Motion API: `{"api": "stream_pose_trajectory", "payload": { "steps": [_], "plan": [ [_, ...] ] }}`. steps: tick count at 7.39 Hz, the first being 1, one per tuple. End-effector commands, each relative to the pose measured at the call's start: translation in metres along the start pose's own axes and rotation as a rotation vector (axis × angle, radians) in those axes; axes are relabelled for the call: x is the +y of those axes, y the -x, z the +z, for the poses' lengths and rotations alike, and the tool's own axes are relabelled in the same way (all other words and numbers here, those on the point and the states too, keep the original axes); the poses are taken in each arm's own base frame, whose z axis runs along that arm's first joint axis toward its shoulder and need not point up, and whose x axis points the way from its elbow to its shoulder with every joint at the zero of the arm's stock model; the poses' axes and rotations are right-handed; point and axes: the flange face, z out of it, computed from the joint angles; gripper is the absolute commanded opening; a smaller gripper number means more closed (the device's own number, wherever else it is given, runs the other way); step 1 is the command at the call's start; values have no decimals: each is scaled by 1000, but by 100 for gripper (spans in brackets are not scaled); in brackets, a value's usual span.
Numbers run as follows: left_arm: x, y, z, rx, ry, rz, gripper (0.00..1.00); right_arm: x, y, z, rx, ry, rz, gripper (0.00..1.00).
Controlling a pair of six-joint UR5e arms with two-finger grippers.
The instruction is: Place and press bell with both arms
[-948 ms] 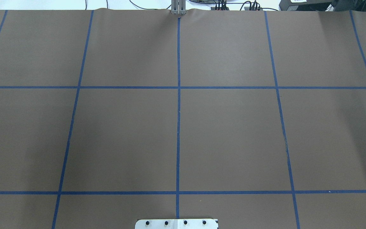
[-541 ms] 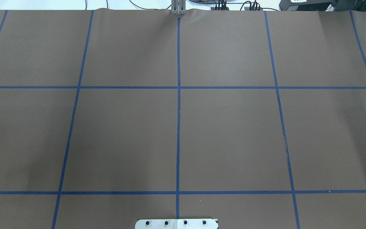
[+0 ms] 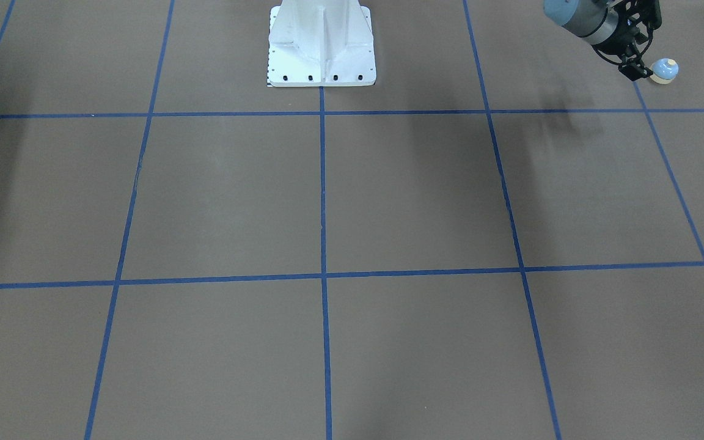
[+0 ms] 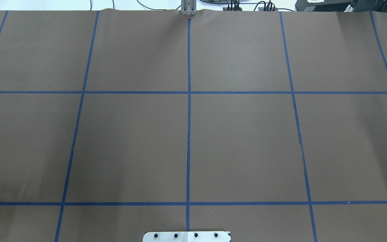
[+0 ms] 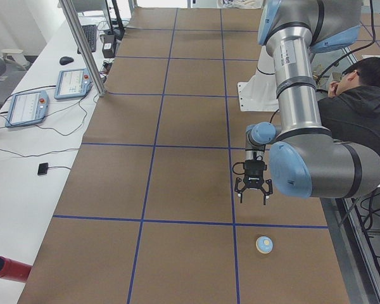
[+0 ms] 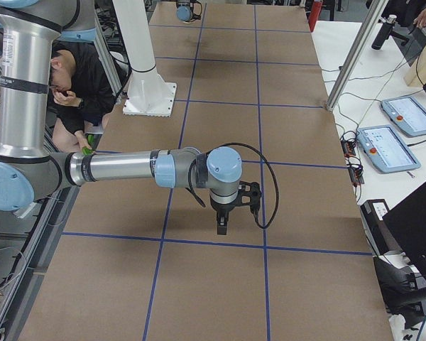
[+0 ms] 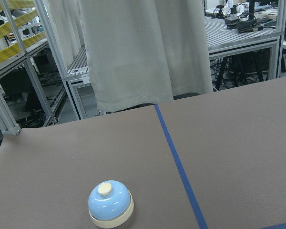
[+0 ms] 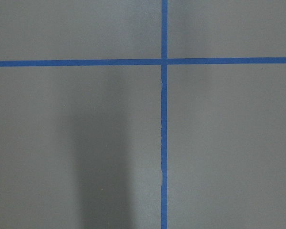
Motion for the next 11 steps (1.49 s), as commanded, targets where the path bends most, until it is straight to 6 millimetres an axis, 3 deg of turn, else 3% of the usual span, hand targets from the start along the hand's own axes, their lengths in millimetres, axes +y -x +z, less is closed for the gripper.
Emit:
{"api": "stream_pose_trajectory", "payload": {
  "steps": [1,4,6,11],
  "plan": [
    [10,13,32,14,-1,-24,100,-1,1,-1,1,-3,-3,100],
    [27,28,88,31,-8,-60,100,-1,1,-1,-1,-4,-4,100],
    [32,37,88,18,-7,-75,100,-2,2,-2,-2,-5,-5,100],
    [33,50,112,21,-34,-81,100,-2,2,-2,-1,-5,-5,100]
  ]
}}
